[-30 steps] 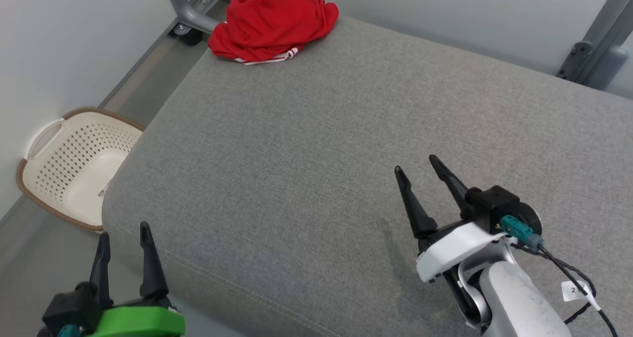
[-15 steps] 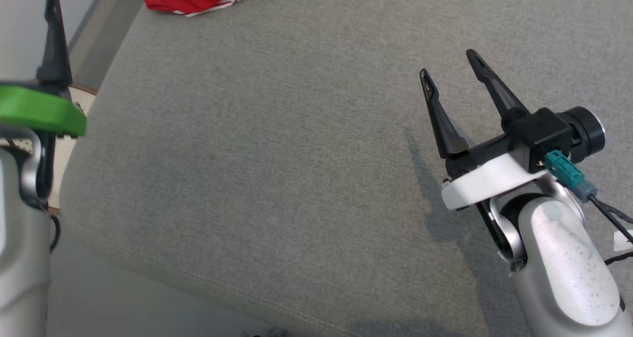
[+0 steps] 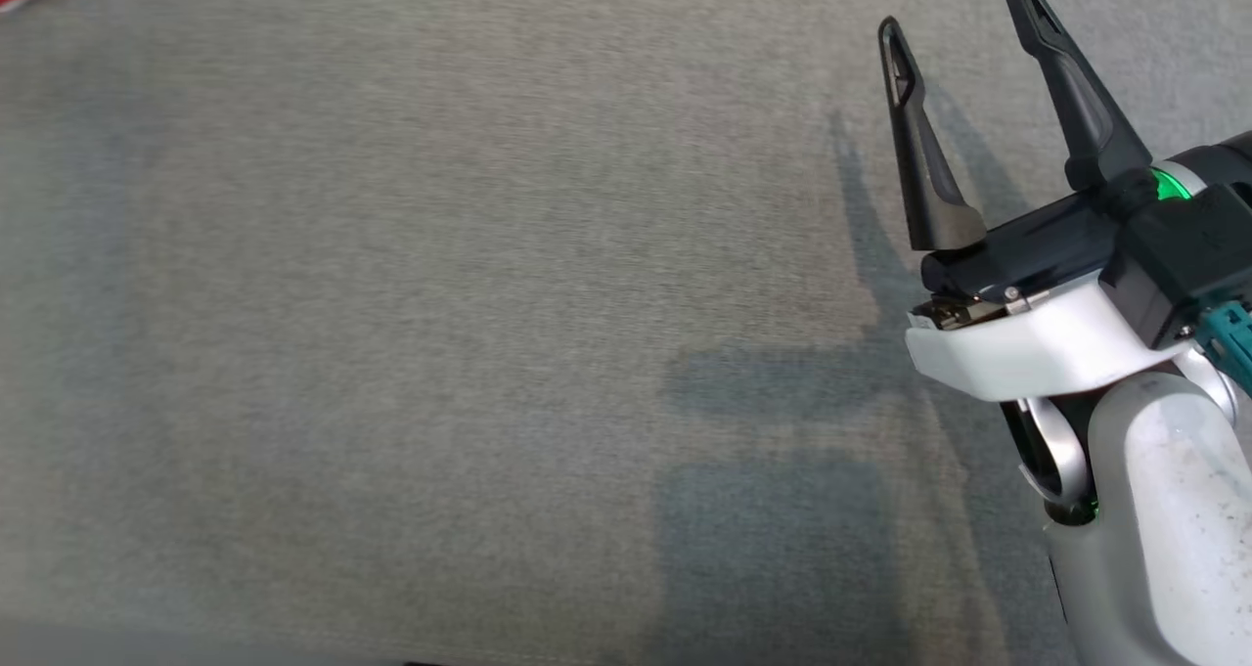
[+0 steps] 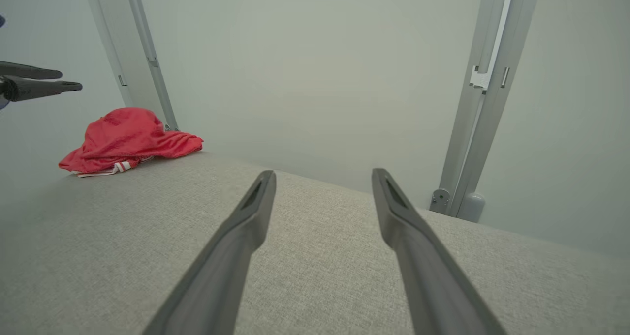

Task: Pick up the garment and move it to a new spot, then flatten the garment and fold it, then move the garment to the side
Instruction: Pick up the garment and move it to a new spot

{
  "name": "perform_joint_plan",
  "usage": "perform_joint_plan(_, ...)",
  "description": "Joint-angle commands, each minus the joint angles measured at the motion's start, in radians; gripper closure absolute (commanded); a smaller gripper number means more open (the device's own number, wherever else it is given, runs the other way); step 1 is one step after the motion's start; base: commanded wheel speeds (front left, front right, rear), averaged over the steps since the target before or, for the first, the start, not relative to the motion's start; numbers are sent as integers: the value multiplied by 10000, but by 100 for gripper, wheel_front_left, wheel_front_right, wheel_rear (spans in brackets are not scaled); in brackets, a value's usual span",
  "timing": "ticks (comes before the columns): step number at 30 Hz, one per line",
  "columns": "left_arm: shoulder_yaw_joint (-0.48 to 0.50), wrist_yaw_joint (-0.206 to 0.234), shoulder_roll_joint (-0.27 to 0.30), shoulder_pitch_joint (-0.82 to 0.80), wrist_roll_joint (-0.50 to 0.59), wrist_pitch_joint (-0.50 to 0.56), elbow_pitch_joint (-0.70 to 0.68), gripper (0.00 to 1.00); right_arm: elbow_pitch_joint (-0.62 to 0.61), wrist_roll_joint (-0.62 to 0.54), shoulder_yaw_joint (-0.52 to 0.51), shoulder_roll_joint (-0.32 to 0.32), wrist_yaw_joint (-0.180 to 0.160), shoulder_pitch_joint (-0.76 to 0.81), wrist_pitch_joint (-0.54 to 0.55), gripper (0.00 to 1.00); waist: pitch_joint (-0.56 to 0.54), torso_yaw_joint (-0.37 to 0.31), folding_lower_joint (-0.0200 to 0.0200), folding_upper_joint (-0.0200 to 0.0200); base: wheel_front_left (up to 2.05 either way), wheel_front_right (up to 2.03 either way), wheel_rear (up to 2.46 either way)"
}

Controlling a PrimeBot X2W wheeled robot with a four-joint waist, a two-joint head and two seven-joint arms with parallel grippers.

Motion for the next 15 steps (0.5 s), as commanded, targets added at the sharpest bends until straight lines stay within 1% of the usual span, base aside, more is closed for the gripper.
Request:
perform_joint_plan(1,-70,-8,338,-333,66,10,252,0,-178,-77,42,53,-7,-95,60,0,1346,-1329,-2,0,0,0,0)
perform_joint_plan(8,-226,-16,728,-884,-150,77,1637,0,-610,-139,38,138,-7,-153,148,0,1840,-1725,-2,0,0,0,0)
perform_joint_plan(13,-233,-7,961,-1181,-204,-67,2262,0,-838,-245,-45,161,-7,-256,161,0,2078,-1969,-2,0,0,0,0)
perform_joint_plan(15,-256,127,1039,-1313,-109,-146,2434,0,-935,-262,-101,171,-7,-259,177,0,2152,-2026,-2,0,0,0,0)
